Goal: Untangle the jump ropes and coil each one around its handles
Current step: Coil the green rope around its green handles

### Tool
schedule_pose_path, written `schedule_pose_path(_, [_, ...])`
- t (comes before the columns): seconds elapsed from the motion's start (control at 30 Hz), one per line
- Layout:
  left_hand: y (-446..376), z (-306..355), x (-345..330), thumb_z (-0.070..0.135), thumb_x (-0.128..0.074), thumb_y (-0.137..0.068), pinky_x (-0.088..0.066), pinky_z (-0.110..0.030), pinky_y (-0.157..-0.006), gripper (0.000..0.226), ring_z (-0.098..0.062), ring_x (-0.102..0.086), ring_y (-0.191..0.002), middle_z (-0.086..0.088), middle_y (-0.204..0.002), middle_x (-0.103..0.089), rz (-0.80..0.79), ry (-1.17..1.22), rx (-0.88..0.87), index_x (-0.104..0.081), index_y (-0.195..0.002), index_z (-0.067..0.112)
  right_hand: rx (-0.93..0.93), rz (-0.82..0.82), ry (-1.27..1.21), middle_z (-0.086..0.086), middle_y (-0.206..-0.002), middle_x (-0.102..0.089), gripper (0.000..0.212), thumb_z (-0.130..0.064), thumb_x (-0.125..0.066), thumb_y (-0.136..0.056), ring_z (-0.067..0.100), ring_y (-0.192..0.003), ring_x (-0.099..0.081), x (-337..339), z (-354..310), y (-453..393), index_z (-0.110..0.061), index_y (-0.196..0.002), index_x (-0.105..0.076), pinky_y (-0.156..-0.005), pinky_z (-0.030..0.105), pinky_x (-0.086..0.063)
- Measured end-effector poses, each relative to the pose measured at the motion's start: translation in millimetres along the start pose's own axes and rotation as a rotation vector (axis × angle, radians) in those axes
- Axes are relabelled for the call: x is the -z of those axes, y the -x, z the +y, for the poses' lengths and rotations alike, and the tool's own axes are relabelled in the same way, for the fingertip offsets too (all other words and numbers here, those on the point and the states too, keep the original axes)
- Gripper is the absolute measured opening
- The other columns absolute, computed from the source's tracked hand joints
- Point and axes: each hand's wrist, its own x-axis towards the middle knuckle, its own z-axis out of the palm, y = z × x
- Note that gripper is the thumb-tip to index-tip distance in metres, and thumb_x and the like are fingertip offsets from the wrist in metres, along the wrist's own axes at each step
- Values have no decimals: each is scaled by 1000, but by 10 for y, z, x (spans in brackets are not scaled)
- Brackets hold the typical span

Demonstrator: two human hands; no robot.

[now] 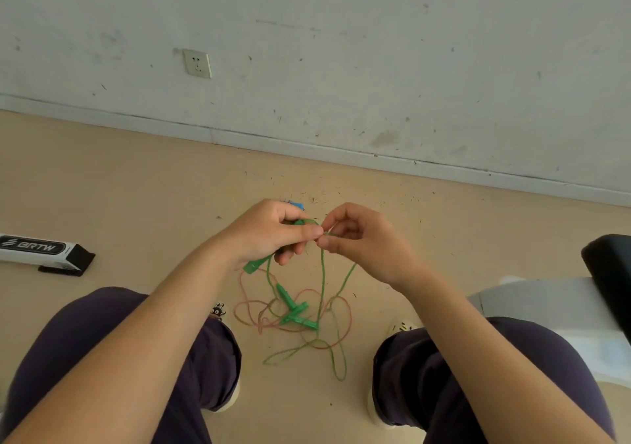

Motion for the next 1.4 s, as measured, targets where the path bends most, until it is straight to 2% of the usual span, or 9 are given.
schedule_pose_path(0.13, [18,1,146,18,-70,-91,-43,-21,-52,16,-12,-49,-46,1,-63,-62,44,1,11,-74,-94,4,31,148,102,-8,-52,-37,11,-17,-79,-81,4,-46,-31,121,-68,-17,-10,-84,-71,-48,16,-28])
schedule_pose_path(0.3, [66,-61,359,22,-75,-86,-46,-24,-58,6,-8,-50,-47,4,-61,-64,157,-48,6,-76,-88,16,8,308,15,-6,-51,-29,12,-26,-79,-81,14,-50,-25,426,-51,14,-17,-77,-71,-50,23,-24])
schedule_pose_path(0.43, [55,-65,224,20,-74,-88,-44,-24,-54,7,-11,-49,-46,4,-60,-62,145,-34,-11,-75,-89,14,-8,110,-75,2,-60,-55,16,-18,-76,-84,24,-58,-51,411,-32,45,-10,-90,-64,-61,36,-41])
schedule_pose_path(0.53, [22,-41,27,19,-72,-90,-43,-22,-49,11,-13,-50,-45,2,-60,-62,70,-3,-34,-74,-91,9,-46,-81,-160,8,-75,-65,27,-7,-75,-83,22,-61,-58,200,-59,60,-6,-102,-56,-57,31,-49])
schedule_pose_path(0.8, [20,-12,123,19,-71,-90,-43,-21,-53,12,-10,-50,-45,4,-61,-64,71,-64,-20,-75,-94,9,-77,101,96,-12,-43,-32,12,-20,-77,-83,6,-41,-23,247,-85,17,-12,-87,-69,-44,19,-22])
schedule_pose_path(0.93, [34,-62,262,22,-72,-91,-43,-22,-55,13,-8,-50,-46,7,-55,-62,187,-117,-12,-73,-78,21,-61,318,37,0,-53,-41,7,-17,-73,-86,14,-48,-35,474,-30,13,-14,-82,-68,-50,23,-33])
schedule_pose_path(1.1, [-20,-65,60,20,-72,-90,-42,-26,-53,14,-12,-49,-45,4,-60,-62,134,-23,-19,-74,-91,6,-37,39,-115,7,-74,-68,21,-6,-74,-83,21,-61,-59,284,-28,27,-11,-96,-59,-57,29,-48])
schedule_pose_path(1.23, [-37,-31,-131,20,-70,-91,-41,-22,-49,19,-12,-50,-45,2,-62,-62,57,15,-23,-72,-93,1,-39,-59,74,-5,-54,-52,26,-14,-78,-81,10,-48,-40,70,-32,32,-11,-96,-57,-47,18,-32])
schedule_pose_path(1.4, [4,-15,109,20,-70,-91,-41,-23,-51,12,-10,-50,-46,3,-64,-63,87,-10,13,-75,-93,9,-59,188,50,-10,-44,-32,12,-23,-77,-84,11,-44,-21,368,-34,1,-15,-85,-68,-44,24,-18])
